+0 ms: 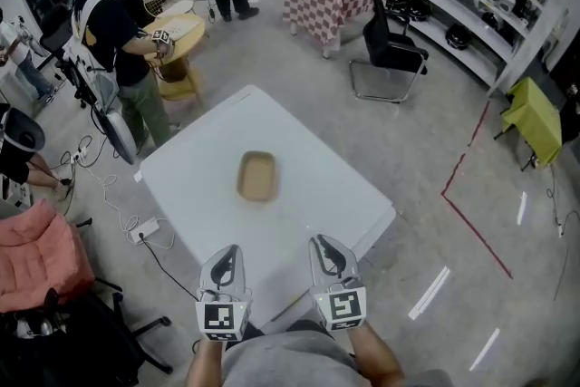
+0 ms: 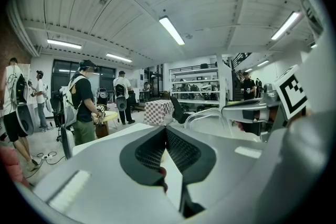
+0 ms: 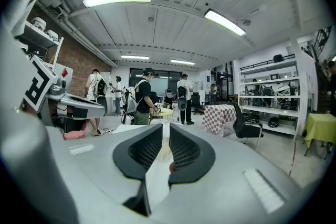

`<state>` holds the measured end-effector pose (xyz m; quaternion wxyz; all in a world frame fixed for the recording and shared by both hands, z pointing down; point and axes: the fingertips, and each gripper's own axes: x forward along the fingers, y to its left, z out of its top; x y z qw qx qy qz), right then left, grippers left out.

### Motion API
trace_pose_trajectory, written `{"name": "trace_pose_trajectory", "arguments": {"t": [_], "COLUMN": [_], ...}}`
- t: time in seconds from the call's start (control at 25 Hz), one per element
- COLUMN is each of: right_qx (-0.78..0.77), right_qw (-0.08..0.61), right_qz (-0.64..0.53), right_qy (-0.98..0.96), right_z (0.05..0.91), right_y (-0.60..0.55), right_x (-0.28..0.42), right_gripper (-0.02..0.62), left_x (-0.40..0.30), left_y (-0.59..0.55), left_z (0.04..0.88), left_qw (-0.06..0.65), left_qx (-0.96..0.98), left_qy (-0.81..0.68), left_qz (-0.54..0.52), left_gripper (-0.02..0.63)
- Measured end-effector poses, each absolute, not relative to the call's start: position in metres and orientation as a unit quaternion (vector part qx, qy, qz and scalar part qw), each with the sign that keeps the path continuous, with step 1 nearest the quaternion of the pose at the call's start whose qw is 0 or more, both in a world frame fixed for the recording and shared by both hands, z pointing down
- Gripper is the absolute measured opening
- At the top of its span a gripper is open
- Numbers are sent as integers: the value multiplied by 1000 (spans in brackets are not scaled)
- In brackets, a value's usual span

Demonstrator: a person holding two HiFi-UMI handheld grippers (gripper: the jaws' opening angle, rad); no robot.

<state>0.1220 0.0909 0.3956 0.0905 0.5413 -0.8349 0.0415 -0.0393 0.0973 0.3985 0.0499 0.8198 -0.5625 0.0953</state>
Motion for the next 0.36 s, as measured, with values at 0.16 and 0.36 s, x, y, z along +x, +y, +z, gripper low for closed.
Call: {"name": "trace_pose_trajectory", "arguments": {"t": [0.16,0.36], "right_qx": [539,539], "right_qw": [96,84], "right_qz": [44,40], "right_qy": [-836,-837], "right_z": [395,389], "right_y": [90,87], "right_x": [126,133], "right_gripper": [44,44], "left_x": [-34,-27], "left_y": [96,94], "left_z": [397,395], "left_qw": [49,51], "left_qx": [820,819], "left_qy": [-562,-563], "left_qz": [97,98], "left_gripper": [12,12]}}
